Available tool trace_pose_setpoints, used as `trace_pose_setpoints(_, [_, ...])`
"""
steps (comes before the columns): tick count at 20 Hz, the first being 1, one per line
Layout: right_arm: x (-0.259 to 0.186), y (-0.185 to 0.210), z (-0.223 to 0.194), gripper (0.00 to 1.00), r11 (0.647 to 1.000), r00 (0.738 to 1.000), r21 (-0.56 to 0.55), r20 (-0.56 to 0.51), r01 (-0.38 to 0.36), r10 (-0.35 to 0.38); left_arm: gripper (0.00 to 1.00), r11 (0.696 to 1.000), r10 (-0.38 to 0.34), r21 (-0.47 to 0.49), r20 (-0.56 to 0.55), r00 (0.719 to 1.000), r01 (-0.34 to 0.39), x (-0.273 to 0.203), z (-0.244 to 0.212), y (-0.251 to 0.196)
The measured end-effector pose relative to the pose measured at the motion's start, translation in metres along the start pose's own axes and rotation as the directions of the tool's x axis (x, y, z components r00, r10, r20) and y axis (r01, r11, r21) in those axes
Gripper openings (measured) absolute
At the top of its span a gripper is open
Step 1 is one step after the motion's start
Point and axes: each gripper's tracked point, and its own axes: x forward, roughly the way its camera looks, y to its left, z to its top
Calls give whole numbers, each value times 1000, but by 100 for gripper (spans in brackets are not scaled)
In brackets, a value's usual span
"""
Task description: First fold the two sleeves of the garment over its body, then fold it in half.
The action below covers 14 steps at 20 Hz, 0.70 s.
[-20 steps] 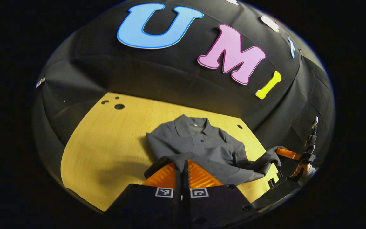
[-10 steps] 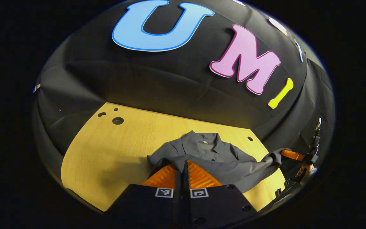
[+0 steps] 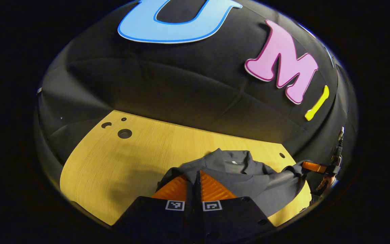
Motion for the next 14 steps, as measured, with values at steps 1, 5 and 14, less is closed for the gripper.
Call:
trace_pose_setpoints(1, [10,-3,-4,5,1000,1000,-1,-12,-1,1,2,1000,12,13,-8,1000,-12,11,-3,3])
trace_pose_setpoints(5, [48,-15,-24,5,1000,998,-12,-59,3,-4,5,997,58,45,-48,997,-56,50,-22,15])
trace_pose_setpoints(14, [96,-38,-72,6,999,984,21,-173,49,-44,6,992,123,36,-182,976,-118,99,-78,41])
